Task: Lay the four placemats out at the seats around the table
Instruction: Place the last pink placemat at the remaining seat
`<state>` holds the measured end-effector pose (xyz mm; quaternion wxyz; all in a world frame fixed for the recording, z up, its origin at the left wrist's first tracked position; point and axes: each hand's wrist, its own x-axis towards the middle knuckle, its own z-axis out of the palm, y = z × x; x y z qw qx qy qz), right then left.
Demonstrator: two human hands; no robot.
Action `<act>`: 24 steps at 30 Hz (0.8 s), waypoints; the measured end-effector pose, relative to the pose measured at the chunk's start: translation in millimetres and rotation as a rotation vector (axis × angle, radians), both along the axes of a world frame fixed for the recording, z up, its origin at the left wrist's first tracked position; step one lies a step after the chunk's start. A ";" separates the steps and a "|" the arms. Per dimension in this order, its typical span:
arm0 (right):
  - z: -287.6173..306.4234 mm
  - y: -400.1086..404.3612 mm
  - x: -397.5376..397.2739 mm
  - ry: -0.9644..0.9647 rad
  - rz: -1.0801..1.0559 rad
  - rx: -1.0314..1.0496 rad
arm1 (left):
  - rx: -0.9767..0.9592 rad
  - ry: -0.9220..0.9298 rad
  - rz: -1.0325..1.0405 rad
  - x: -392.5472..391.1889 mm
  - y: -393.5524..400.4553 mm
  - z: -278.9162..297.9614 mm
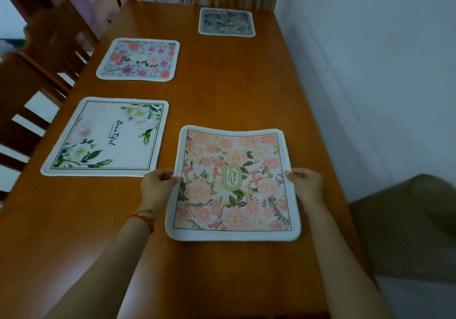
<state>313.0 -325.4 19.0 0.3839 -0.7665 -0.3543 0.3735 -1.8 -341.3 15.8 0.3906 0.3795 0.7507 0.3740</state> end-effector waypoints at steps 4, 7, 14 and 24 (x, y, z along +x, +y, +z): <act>5.4 -30.8 -13.5 -0.003 -0.003 -0.008 | -0.001 -0.017 -0.022 -15.2 -27.0 1.5; 6.4 -50.3 -18.5 0.005 -0.009 -0.003 | -0.018 -0.041 -0.036 -21.3 -43.7 0.2; 4.1 -81.9 -12.1 -0.027 0.032 -0.022 | -0.036 -0.062 -0.066 -21.0 -77.3 -8.8; -20.1 -102.5 11.2 -0.022 0.064 -0.072 | -0.112 -0.030 -0.065 1.1 -107.9 -28.3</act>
